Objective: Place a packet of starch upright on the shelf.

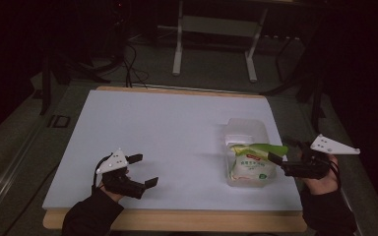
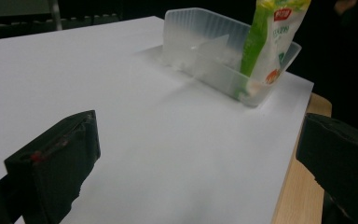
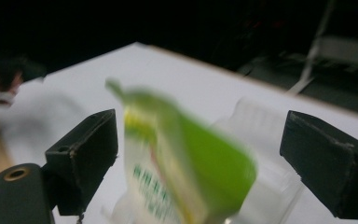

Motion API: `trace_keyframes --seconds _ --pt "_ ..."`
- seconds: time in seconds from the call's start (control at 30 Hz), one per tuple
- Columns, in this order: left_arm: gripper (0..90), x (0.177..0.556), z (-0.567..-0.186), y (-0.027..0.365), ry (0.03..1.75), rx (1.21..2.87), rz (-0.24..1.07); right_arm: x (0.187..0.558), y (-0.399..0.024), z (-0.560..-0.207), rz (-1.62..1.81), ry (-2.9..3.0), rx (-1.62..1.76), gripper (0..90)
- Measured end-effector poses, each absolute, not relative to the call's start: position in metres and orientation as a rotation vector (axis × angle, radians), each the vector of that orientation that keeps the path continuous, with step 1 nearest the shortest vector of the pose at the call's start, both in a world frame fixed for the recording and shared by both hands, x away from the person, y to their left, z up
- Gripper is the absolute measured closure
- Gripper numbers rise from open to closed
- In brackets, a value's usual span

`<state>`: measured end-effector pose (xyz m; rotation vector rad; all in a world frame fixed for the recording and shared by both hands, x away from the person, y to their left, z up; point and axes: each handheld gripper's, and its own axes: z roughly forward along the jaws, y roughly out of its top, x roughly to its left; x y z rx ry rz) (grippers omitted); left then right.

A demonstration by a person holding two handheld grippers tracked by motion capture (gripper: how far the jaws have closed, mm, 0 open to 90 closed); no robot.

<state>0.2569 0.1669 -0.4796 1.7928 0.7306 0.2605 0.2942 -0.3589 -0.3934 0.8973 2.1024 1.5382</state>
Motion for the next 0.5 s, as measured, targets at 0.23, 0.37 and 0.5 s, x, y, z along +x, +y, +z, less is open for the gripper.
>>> trace_keyframes --seconds 0.23,0.37,0.5 --pt "0.1 0.255 -0.483 0.171 0.736 1.768 0.265 0.278 -0.343 -0.359 1.604 2.056 0.805 10.7" --pt "0.1 0.253 -0.486 0.171 0.715 1.77 0.274 0.266 -0.32 -0.347 1.632 2.056 0.75 10.9" --pt "0.1 0.251 -0.486 0.169 0.697 1.791 0.292 0.26 -0.301 -0.346 1.627 2.085 0.711 10.9"
